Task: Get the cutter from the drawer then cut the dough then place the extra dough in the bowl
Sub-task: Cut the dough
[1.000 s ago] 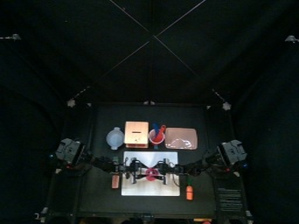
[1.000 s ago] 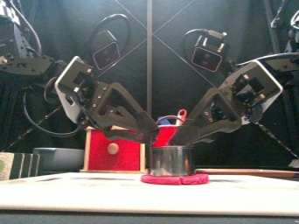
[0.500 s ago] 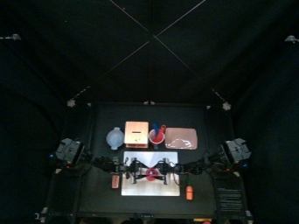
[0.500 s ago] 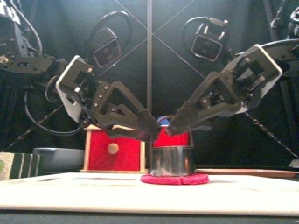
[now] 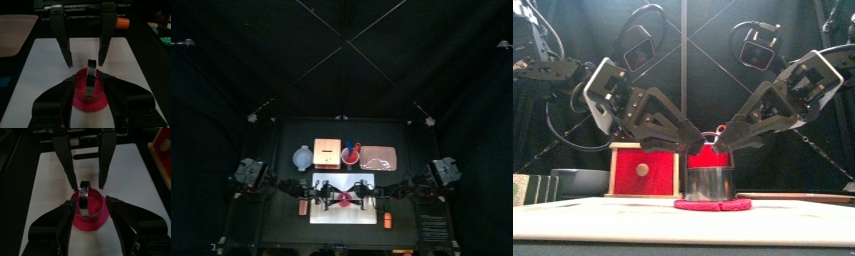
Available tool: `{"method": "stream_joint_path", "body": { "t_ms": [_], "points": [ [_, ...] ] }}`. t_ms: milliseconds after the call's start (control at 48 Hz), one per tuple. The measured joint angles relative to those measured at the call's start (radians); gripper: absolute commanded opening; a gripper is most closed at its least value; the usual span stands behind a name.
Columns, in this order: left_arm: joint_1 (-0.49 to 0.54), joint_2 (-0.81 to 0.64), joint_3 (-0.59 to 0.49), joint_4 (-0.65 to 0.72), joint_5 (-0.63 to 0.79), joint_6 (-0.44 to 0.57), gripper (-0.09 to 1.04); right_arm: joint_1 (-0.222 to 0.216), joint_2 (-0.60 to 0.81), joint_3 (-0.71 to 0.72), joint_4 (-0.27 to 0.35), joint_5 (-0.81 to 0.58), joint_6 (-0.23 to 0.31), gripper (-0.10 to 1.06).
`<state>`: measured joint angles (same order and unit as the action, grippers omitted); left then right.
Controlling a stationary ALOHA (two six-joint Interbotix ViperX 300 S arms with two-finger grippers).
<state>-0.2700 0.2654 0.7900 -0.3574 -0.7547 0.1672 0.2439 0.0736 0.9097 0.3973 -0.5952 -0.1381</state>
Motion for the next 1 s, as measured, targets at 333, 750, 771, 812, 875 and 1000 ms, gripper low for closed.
{"method": "stream_joint_path", "body": {
  "t_ms": [333, 750, 771, 812, 875, 1000],
  "points": [
    [-0.006, 0.002, -0.005, -0.005, 0.038, -0.003, 0.77, 0.023, 0.046, -0.026, 0.038, 0.0, 0.0, 0.85],
    [-0.017, 0.002, -0.005, -0.025, 0.063, -0.003, 0.76, 0.049, 0.048, -0.032, 0.066, 0.006, 0.0, 0.76],
    [-0.015, 0.003, -0.005, -0.025, 0.063, -0.002, 0.76, 0.049, 0.048, -0.031, 0.066, 0.006, 0.0, 0.74],
    [-0.017, 0.003, -0.006, -0.025, 0.063, -0.002, 0.76, 0.049, 0.048, -0.032, 0.066, 0.006, 0.0, 0.7],
    [-0.017, 0.003, -0.005, -0.025, 0.063, -0.002, 0.76, 0.049, 0.048, -0.032, 0.066, 0.008, 0.0, 0.67],
    [-0.017, 0.011, -0.005, -0.025, 0.066, 0.0, 0.74, 0.049, 0.057, -0.032, 0.066, 0.011, 0.0, 0.63]
  ]
}}
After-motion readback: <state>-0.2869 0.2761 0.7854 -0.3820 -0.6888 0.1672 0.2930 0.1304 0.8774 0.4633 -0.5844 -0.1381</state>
